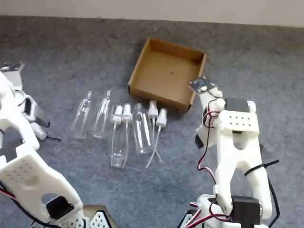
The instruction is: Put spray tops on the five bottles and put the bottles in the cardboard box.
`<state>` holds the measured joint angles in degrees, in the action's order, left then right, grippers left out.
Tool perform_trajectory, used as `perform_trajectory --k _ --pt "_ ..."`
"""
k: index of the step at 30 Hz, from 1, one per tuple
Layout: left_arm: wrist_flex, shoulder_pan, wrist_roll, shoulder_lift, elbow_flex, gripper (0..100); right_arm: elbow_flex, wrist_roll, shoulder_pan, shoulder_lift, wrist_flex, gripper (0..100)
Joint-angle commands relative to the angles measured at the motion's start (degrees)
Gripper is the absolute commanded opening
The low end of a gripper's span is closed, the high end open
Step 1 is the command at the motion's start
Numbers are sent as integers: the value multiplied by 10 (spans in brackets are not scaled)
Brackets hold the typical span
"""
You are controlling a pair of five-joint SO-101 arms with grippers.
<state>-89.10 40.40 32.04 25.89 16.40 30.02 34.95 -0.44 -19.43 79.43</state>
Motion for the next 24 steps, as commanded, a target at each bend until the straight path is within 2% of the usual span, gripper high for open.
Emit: perform_trajectory --k 1,6,11,18,24 --pt "-40 1 352 -27 58 236 -6 -3 -4 -24 7 5" --pt "-33 -4 586 -25 60 238 -7 -3 -4 -24 7 5" --pt "30 -17 730 -24 0 239 -7 -5 -4 -24 7 5" --pt "160 -21 800 -25 -108 239 -4 -5 -4 -24 7 5" --pt "192 -20 811 -26 -143 236 -3 -5 -4 -24 7 5"
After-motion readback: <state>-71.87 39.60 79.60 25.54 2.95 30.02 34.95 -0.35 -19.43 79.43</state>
